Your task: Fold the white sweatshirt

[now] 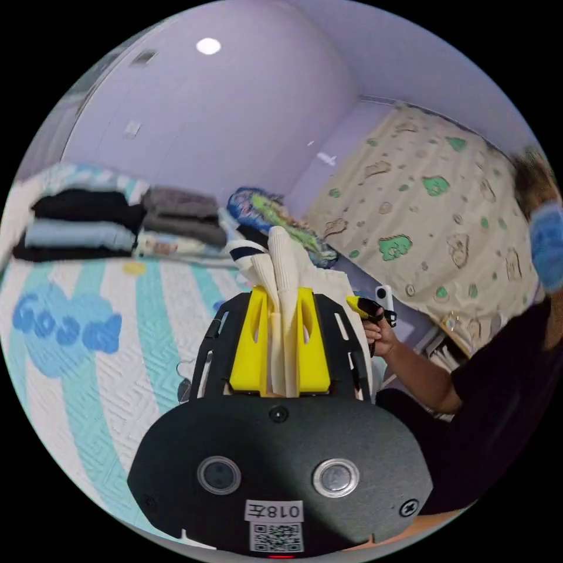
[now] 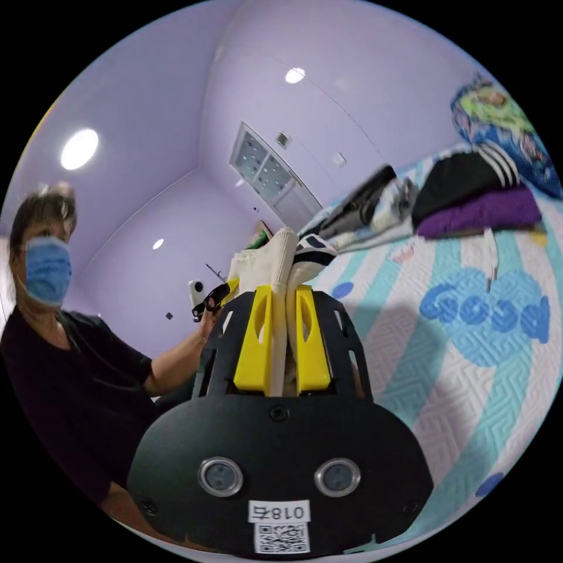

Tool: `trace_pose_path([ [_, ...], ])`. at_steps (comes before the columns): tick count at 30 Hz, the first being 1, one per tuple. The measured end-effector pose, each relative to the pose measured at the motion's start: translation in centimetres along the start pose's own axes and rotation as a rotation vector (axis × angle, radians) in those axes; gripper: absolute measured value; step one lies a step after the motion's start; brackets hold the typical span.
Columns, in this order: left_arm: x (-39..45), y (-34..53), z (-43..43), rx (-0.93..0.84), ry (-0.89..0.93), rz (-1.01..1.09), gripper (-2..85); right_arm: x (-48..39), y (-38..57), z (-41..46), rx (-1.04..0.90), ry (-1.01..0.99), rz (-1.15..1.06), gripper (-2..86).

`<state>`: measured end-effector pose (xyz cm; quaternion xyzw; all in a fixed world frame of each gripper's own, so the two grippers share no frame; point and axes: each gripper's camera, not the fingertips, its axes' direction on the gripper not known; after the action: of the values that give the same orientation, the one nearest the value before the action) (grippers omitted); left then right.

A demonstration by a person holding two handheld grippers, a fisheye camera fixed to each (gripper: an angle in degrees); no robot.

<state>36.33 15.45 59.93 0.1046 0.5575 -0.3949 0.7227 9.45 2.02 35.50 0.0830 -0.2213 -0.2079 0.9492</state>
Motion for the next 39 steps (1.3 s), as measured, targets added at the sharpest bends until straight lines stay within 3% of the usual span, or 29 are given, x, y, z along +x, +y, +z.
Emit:
trace_pose_path([
  [9,14.4,-5.2,-5.8,0.123,-0.095,0.254,7.7,-13.0,2.3,-5.8,0.172,0.176,-0.174,6.8],
  [15,19.1,-8.6,-1.3,0.117,-0.119,0.308,7.7,-14.9,0.7,-8.5,0.207,0.414,-0.198,6.6],
  [21,16.1,-17.0,10.0,0.108,-0.092,0.261,7.7,-9.8,-8.3,-8.8,0.209,0.600,-0.209,6.6],
  [25,9.8,-27.0,21.8,0.061,-0.151,0.215,7.9,-1.1,-20.8,-6.0,0.178,0.729,-0.183,7.0],
  [27,5.2,-31.0,28.1,-0.024,-0.172,0.131,8.7,5.5,-26.7,-3.1,0.112,0.792,-0.100,7.9],
  [29,-0.4,-32.6,33.5,-0.223,-0.230,-0.031,11.1,14.5,-30.1,0.1,-0.016,0.920,0.167,11.2],
  [30,-3.7,-31.7,34.6,-0.277,-0.250,-0.159,13.4,16.0,-29.7,0.5,-0.010,0.935,0.220,12.2],
  [33,-7.6,-26.5,31.6,-0.084,-0.171,-0.286,12.8,18.0,-24.5,1.3,0.196,0.889,0.226,11.2],
  [39,-5.7,-16.3,29.2,-0.137,0.014,-0.092,10.6,15.2,-14.6,5.7,0.142,0.895,-0.059,7.8],
])
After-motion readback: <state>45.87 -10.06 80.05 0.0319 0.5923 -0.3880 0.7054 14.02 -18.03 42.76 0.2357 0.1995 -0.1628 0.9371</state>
